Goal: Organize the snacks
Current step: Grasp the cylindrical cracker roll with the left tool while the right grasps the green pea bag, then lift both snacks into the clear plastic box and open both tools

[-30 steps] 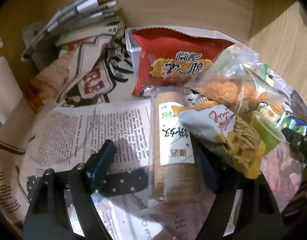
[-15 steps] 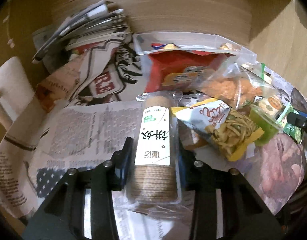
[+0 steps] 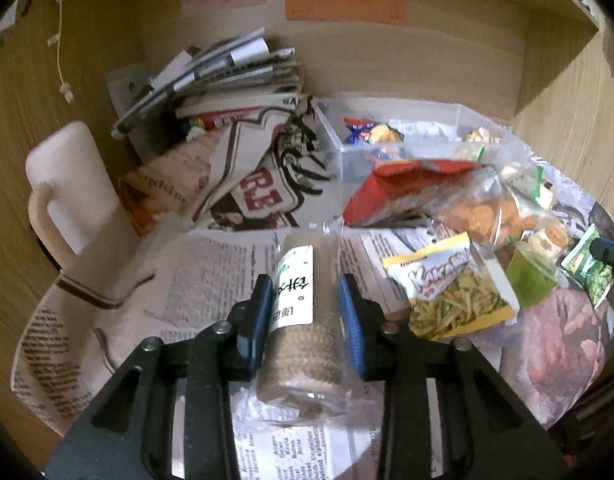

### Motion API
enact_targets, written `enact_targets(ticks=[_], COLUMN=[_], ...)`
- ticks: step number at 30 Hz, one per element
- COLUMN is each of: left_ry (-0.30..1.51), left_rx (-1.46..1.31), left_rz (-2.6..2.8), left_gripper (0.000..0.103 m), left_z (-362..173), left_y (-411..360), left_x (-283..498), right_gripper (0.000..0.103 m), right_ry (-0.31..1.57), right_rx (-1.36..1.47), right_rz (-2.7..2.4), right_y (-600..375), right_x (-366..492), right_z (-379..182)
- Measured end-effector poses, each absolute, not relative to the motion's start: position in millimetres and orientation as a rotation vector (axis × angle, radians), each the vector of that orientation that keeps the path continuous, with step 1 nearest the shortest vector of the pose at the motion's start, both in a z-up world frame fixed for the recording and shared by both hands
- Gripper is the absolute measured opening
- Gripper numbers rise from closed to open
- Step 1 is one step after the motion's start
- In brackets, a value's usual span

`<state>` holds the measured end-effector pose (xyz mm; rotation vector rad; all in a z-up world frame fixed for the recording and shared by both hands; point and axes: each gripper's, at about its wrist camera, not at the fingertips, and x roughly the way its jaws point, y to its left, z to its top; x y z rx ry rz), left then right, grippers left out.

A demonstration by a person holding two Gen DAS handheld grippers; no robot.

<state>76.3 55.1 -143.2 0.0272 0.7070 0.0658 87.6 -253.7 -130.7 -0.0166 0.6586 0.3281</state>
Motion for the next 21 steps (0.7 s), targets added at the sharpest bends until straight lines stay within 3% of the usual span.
enact_targets(ticks=[1, 2, 3, 11, 14, 16, 18, 21], left_ry=[0.698, 0.686, 0.676, 0.695, 0.738, 0.743, 0.747, 0.789], left_rx=[0.035, 0.043, 0.050, 0.048, -0.004, -0.019, -0.026, -0.027], left_rz=[0.065, 0.068, 0.065, 0.051, 0.037, 0.048, 0.058, 0.051], left_gripper=[0.032, 0.024, 0.001, 0.000, 0.014, 0.032, 0.057, 0.059], left_z=[-140.4, -137.0, -132.9, -125.9, -134.6, -138.4, -144.4, -158.9], left_y=[54.5, 53.7, 52.6, 56.8, 65.3, 69.2, 70.8, 70.3], left_x=[76.5, 76.4, 77.0, 91.6, 92.8, 90.4, 88.4, 90.3], right_gripper=[0.015, 0.015, 0.015, 0.015, 0.015, 0.015, 0.015, 0.015], right_ry=[0.655, 0.649, 0.646, 0.638, 0.650, 0.654, 0.655, 0.654], right_rx=[-0.017, -0.019, -0.019, -0.008, -0.001, -0.001, 0.001, 0.005], right_rz=[0.327, 0.321, 0.319, 0.315, 0.314, 0.315, 0.316, 0.321], right_y=[-254.0, -254.3, -255.0, -257.6, -257.2, -256.9, -257.2, -257.9], right_x=[87.1, 86.6, 86.3, 89.3, 91.2, 91.3, 92.0, 94.0], right_z=[-129.4, -127.8, -127.0, -122.4, -124.4, -125.2, -124.7, -122.6])
